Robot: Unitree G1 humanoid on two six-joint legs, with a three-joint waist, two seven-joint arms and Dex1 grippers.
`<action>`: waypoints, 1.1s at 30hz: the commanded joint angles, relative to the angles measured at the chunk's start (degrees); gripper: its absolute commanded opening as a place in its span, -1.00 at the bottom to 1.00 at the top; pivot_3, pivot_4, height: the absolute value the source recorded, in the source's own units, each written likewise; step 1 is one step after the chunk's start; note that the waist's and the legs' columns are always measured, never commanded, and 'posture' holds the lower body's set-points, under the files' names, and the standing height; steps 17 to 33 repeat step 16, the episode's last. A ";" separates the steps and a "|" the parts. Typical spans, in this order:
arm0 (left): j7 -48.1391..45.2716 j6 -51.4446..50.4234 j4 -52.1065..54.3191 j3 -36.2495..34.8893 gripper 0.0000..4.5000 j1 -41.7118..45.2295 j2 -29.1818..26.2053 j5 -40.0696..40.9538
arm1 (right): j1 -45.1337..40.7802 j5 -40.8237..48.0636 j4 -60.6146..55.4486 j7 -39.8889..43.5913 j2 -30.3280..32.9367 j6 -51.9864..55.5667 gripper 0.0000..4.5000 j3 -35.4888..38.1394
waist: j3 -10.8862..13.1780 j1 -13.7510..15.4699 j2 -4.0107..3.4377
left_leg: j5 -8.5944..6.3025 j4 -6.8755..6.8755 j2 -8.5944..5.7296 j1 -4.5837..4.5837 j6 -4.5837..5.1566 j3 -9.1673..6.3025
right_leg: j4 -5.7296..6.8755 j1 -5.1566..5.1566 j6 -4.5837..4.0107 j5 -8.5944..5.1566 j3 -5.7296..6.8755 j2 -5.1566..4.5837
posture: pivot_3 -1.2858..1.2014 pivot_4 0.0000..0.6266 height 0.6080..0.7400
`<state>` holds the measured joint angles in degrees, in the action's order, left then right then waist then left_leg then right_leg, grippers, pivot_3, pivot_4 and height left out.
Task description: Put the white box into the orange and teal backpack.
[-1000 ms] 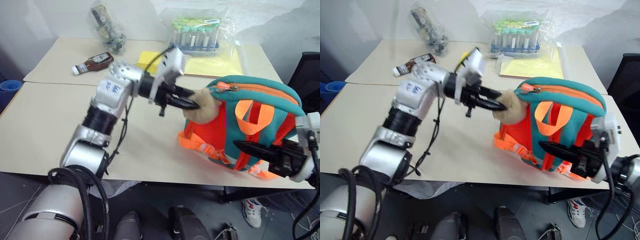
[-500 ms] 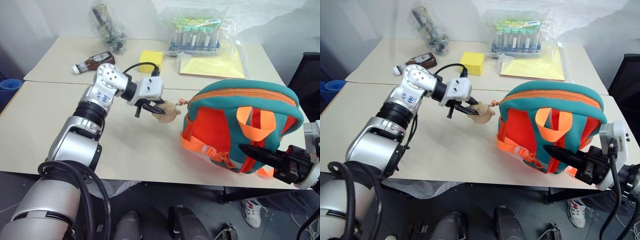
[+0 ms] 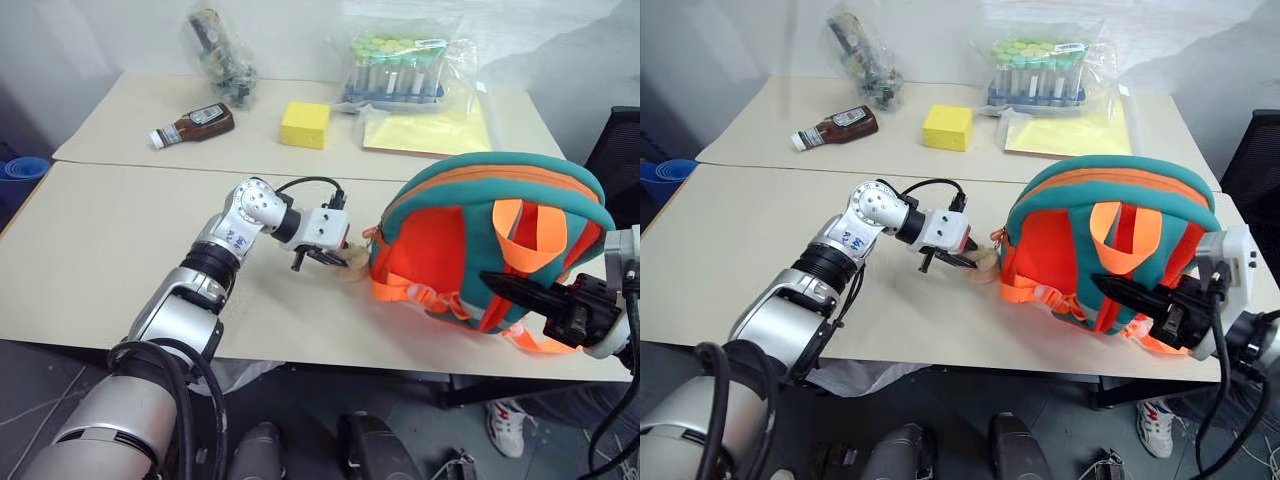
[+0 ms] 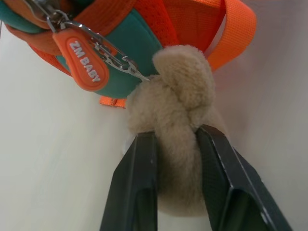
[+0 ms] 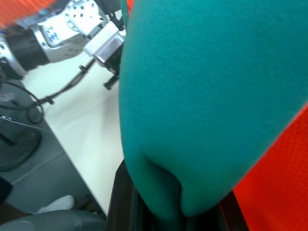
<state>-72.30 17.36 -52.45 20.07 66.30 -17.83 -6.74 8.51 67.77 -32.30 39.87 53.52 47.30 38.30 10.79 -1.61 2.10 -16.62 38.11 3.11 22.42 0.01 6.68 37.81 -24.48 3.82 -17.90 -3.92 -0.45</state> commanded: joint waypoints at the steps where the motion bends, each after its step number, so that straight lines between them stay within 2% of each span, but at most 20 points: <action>1: -6.62 -12.91 3.27 -6.50 0.07 1.35 -2.30 8.11 | 4.10 -3.90 1.43 7.19 4.57 0.59 -0.42 7.18 | 0.00 -0.01 0.00 | -0.01 0.00 0.00 0.02 0.01 0.00 | -0.01 -0.02 0.00 0.00 0.01 0.00 | 0.03 -0.52 1.00; 3: -10.51 -19.91 4.75 -9.34 0.33 1.81 -4.56 11.64 | 8.45 -5.91 2.69 13.66 6.89 1.45 -0.14 12.80 | 0.01 0.01 -0.01 | -0.01 -0.01 0.00 0.13 0.02 -0.02 | -0.01 -0.10 0.04 -0.03 0.06 0.03 | 0.03 -0.52 1.00; 6: -17.85 -30.82 5.73 -13.45 0.76 3.36 -12.44 17.05 | 17.72 -12.02 11.30 29.76 10.89 2.58 0.33 27.55 | 0.01 -0.24 -0.01 | -0.02 -0.02 0.04 0.14 -0.01 -0.03 | -0.03 -0.12 0.05 -0.08 0.14 0.06 | 0.03 -0.52 1.00; 8: -20.00 -37.47 6.93 -14.90 0.99 4.33 -16.89 20.67 | 21.69 -15.79 17.48 37.00 13.08 2.44 0.58 34.43 | 0.02 -0.37 0.00 | -0.04 -0.09 -0.03 -0.01 -0.02 0.03 | -0.06 -0.06 0.06 -0.10 0.33 0.11 | 0.03 -0.52 1.00; 10: -20.20 -41.15 7.96 -15.08 1.00 4.90 -20.92 23.14 | 23.89 -19.53 23.97 41.66 15.11 1.60 0.88 38.97 | 0.03 -0.42 0.04 | -0.05 -0.07 0.04 -0.06 -0.01 0.02 | -0.06 0.01 0.06 -0.10 0.44 0.09 | 0.03 -0.52 1.00; 11: -20.20 -41.09 8.54 -15.38 1.00 4.80 -22.92 24.19 | 24.22 -20.96 27.13 43.04 15.96 1.32 0.97 40.65 | 0.03 -0.39 0.04 | -0.05 -0.06 0.04 -0.08 0.00 0.02 | -0.05 0.03 0.06 -0.10 0.46 0.06 | 0.03 -0.52 1.00; 14: -19.62 -41.46 9.20 -17.43 1.00 4.79 -24.66 25.24 | 23.02 -23.35 31.81 44.49 16.38 0.11 0.97 41.35 | 0.02 -0.28 0.05 | -0.09 -0.05 -0.06 -0.19 0.07 0.01 | -0.04 0.15 0.07 -0.09 0.48 -0.07 | 0.03 -0.52 1.00; 16: -17.52 -41.07 11.57 -18.30 1.00 2.94 -23.80 26.03 | 20.29 -22.45 31.20 42.13 14.54 0.82 0.97 38.97 | 0.02 -0.18 0.05 | -0.09 -0.04 -0.16 -0.22 0.09 -0.03 | -0.04 0.19 0.08 -0.08 0.46 -0.11 | 0.03 -0.52 1.00; 33: -17.52 -41.07 11.57 -18.30 1.00 2.94 -23.80 26.03 | 20.29 -22.45 31.20 42.13 14.54 0.82 0.97 38.97 | 0.02 -0.18 0.05 | -0.09 -0.04 -0.16 -0.22 0.09 -0.03 | -0.04 0.19 0.08 -0.08 0.46 -0.11 | 0.03 -0.52 1.00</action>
